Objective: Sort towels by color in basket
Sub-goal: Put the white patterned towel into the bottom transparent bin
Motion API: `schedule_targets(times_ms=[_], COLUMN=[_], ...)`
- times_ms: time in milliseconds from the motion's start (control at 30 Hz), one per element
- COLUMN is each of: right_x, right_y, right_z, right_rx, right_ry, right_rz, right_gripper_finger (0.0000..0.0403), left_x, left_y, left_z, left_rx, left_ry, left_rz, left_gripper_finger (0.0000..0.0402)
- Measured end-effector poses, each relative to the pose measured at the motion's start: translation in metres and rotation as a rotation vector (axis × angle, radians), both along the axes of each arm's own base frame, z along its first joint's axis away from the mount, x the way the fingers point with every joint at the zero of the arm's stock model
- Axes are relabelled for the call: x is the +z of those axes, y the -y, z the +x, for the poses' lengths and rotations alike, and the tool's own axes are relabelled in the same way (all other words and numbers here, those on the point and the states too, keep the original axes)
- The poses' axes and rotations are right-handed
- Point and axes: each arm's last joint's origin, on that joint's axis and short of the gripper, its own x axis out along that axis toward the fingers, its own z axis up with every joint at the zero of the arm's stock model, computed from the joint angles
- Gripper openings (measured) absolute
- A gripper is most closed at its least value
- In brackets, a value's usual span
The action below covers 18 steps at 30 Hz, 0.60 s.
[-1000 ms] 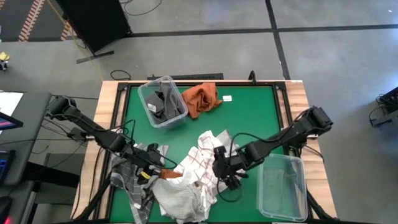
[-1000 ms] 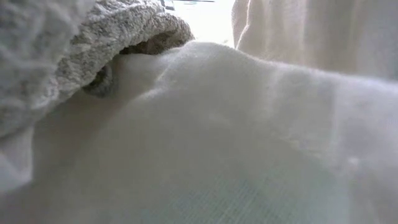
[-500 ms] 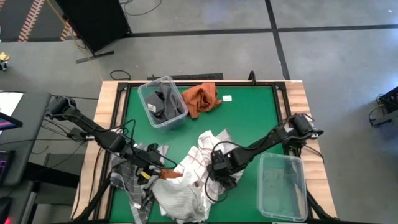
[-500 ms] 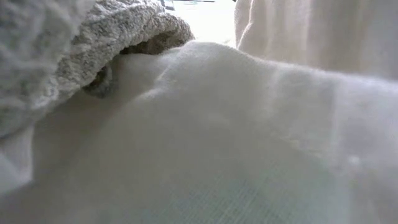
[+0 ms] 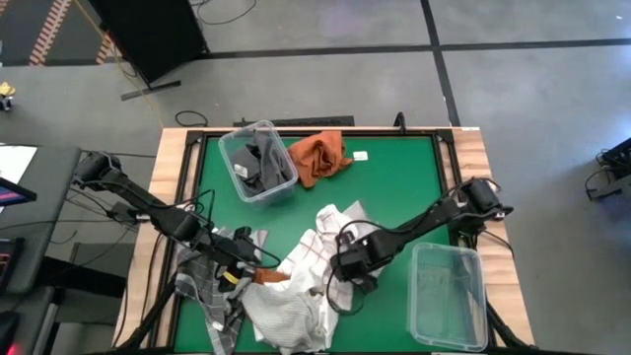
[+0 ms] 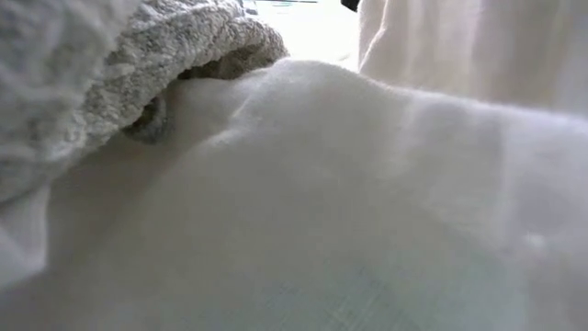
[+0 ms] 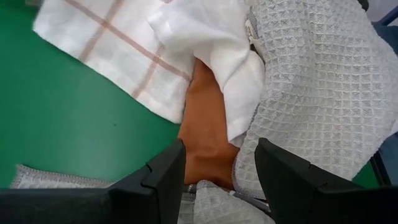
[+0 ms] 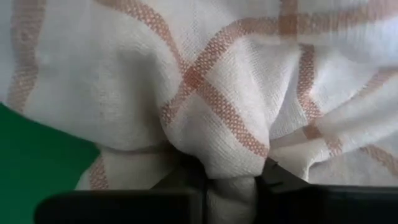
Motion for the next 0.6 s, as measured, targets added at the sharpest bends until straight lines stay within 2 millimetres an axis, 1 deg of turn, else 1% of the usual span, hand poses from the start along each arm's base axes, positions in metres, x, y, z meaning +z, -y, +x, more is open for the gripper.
schedule_targets(times_ms=[67,100,167,233,333,433,600], right_x=[0.016,0.028,0.056,0.083,0.127,0.166,0.214], right_y=[0.004,0.005,0.006,0.005,0.004,0.007,0.010], right_z=[-0.006,-0.009,-0.014,-0.023,-0.041,-0.066,-0.118], right_rx=[-0.037,-0.053,-0.084,-0.101,-0.106,-0.138,-0.193], right_ry=[0.017,0.039,0.113,0.177,0.285,0.357,0.393], right_rz=[-0.027,-0.038,-0.061,-0.069,-0.015,0.050,0.160], right_gripper_finger=[0.0073,0.0073,0.0073,0.0073,0.0073,0.0073,0.0073], left_x=[0.000,0.000,0.000,0.000,0.000,0.000,0.000], left_y=[0.000,0.000,0.000,0.000,0.000,0.000,-0.001], left_z=[0.000,0.000,0.000,0.000,0.000,0.000,0.000], left_rx=[0.001,0.001,0.002,0.003,0.004,0.010,0.006], left_ry=[0.001,0.001,0.002,0.002,0.003,0.006,0.018], left_rz=[0.001,0.001,0.002,0.003,0.004,0.009,0.036], left_gripper_finger=[0.0183,0.0183,0.0183,0.0183,0.0183,0.0183,0.0183])
